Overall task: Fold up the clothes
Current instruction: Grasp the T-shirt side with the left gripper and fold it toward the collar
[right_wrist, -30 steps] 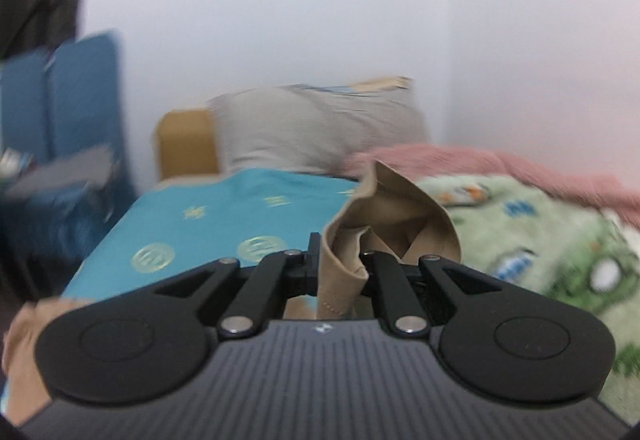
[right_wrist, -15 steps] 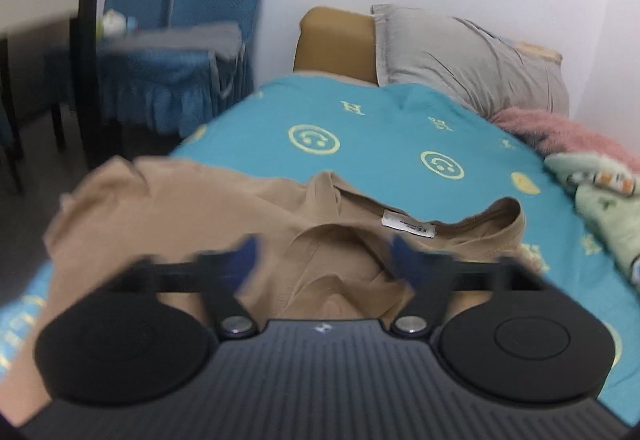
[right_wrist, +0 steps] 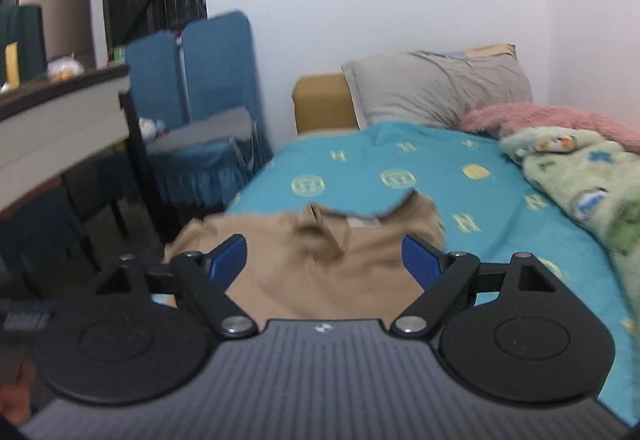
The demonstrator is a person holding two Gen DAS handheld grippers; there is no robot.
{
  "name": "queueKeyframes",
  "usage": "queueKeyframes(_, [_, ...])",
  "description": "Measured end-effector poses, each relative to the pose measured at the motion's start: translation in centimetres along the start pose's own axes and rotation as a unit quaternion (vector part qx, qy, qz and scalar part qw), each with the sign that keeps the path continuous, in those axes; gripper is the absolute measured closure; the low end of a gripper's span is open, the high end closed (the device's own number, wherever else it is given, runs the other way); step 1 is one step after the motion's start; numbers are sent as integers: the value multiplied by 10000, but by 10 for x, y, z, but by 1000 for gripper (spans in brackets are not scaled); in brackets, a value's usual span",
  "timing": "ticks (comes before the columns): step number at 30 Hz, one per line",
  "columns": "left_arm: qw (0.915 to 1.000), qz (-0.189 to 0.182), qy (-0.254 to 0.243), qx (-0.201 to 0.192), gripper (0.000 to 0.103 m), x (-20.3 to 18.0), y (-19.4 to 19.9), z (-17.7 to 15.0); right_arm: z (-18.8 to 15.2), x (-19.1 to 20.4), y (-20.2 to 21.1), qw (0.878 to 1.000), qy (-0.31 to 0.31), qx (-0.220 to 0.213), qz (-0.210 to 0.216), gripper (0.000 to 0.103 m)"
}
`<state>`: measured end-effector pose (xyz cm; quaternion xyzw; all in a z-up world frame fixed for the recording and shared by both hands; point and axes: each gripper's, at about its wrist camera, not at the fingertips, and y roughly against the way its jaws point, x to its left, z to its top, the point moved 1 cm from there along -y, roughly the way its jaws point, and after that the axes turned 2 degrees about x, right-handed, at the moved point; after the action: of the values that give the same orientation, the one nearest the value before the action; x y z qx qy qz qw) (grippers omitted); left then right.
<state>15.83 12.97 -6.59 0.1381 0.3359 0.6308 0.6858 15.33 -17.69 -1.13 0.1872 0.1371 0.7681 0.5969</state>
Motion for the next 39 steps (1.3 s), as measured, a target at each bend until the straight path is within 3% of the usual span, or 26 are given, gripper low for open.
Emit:
queueKeyframes(4, [9989, -229, -377, 172, 6, -28, 8, -8, -13, -22, 53, 9991, -347, -166, -150, 17])
queueKeyframes(8, [9940, -815, -476, 555, 7, -59, 11, -27, -20, -46, 85, 9962, -736, -180, -432, 17])
queueKeyframes(11, [9837, -1365, -335, 1117, 13, -81, 3, -49, -25, -62, 99, 9928, -820, -339, -799, 17])
queueKeyframes(15, [9614, -1988, -146, 1897, 25, -114, -12, -83, -32, -81, 104, 9856, -832, -306, -1440, 15])
queueKeyframes(17, [9475, -2262, 6, 2261, 32, -129, -20, -102, -39, -94, 106, 9852, -1028, -246, -1346, 15])
queueKeyframes(21, [9214, -2709, 0, 2786, 49, -154, -35, -137, -52, -127, 109, 9782, -1927, -295, -723, 15])
queueKeyframes(22, [9154, -2815, -51, 2877, 59, -158, -36, -144, -53, -133, 109, 9760, -2024, -316, -740, 15])
queueKeyframes(23, [9101, -2888, -90, 2971, 62, -162, -38, -150, -54, -138, 109, 9742, -2072, -332, -828, 15])
queueKeyframes(26, [9035, -2803, -116, 3240, 61, -162, -46, -170, -57, -150, 110, 9695, -2153, -375, -1108, 15])
queueKeyframes(29, [9019, -2748, 21, 3333, 63, -156, -50, -181, -61, -161, 110, 9650, -2389, -395, -1004, 15])
queueKeyframes(32, [8939, -2864, 417, 3424, 50, -149, -53, -180, -64, -164, 107, 9626, -2543, -312, -878, 15])
queueKeyframes(34, [8881, -2959, 398, 3495, 46, -152, -55, -182, -65, -161, 104, 9642, -2526, -255, -765, 15])
queueKeyframes(37, [8741, -3155, 116, 3692, 49, -159, -56, -184, -65, -153, 99, 9681, -2430, -163, -584, 15])
queueKeyframes(39, [8787, -3097, -24, 3632, 59, -161, -52, -185, -65, -146, 95, 9707, -2356, -87, -456, 15])
